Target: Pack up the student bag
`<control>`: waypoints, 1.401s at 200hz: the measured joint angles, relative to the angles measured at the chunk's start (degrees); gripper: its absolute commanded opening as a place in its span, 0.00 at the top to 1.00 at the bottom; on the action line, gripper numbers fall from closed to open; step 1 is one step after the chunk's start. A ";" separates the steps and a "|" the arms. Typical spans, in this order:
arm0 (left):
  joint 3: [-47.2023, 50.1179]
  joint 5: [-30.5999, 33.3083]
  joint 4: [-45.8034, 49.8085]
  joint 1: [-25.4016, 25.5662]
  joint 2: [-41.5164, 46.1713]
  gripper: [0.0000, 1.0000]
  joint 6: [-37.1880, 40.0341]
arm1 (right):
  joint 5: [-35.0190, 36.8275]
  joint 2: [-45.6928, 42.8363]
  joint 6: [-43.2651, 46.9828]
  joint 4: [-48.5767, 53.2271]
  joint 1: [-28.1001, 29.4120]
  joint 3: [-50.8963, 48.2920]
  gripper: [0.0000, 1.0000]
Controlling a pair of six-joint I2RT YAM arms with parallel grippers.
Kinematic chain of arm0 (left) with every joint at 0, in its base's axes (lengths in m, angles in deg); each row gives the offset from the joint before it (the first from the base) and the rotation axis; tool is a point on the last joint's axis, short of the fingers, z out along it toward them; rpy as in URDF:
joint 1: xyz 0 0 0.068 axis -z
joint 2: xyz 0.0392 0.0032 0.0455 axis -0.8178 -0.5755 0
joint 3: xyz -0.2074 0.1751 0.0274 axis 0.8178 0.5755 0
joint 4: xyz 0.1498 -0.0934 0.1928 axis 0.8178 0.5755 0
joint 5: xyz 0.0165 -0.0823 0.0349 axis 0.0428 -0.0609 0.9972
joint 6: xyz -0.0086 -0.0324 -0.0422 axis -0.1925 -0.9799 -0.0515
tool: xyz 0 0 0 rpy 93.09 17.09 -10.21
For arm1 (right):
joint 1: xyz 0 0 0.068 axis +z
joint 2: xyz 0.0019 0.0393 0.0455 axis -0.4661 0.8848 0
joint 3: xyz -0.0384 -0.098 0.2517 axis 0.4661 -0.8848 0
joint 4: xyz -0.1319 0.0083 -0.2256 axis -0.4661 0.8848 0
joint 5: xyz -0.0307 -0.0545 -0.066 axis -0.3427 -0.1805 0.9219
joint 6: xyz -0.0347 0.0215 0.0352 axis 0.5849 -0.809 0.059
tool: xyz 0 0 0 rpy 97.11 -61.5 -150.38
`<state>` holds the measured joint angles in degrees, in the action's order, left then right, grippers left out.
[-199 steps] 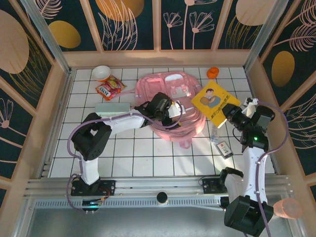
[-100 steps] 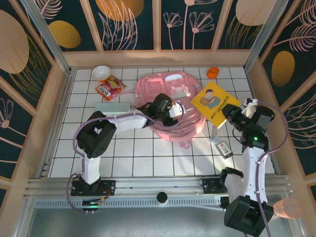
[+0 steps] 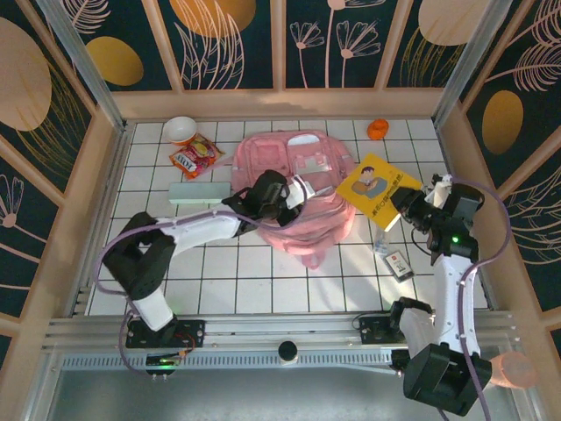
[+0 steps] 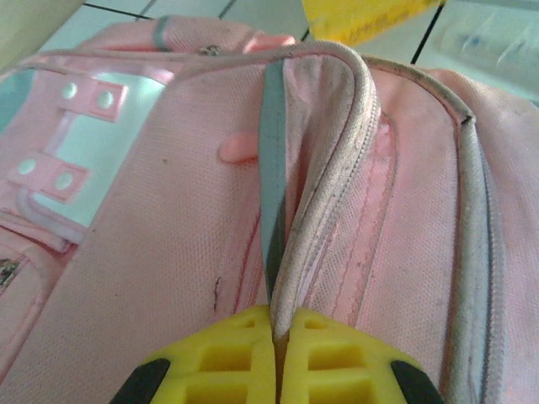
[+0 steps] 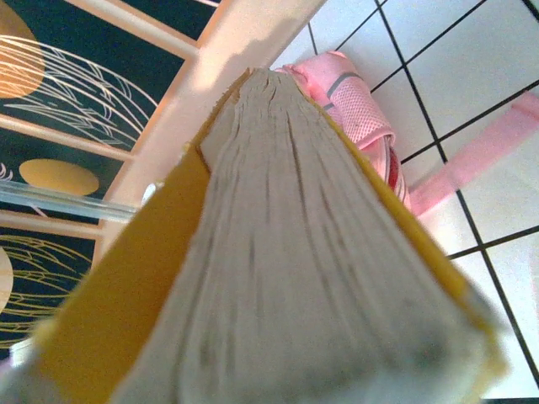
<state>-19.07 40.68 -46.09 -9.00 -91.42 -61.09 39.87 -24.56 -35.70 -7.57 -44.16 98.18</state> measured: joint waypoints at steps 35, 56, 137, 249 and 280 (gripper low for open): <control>3.37 0.66 -0.37 0.13 5.31 1.00 -6.34 | 1.66 0.09 -1.36 0.33 0.37 0.85 1.00; 2.84 1.70 0.20 0.24 5.40 1.00 -9.03 | 6.27 -0.31 -4.24 1.95 0.55 1.68 1.00; -9.14 3.02 2.58 -3.76 5.40 1.00 -21.07 | 17.38 -9.51 -15.21 7.13 0.76 1.36 1.00; -18.29 -3.30 5.60 -8.76 1.29 1.00 -29.66 | 22.47 -5.11 -37.55 -23.85 33.16 -18.27 1.00; -19.21 -5.11 5.68 -9.18 0.28 1.00 -30.47 | 30.51 2.45 -41.70 -36.28 39.34 -20.20 1.00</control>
<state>-38.28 35.56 -40.41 -18.18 -91.13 -91.56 70.38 -22.11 -77.40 -43.85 -4.82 77.99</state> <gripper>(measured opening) 0.043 0.178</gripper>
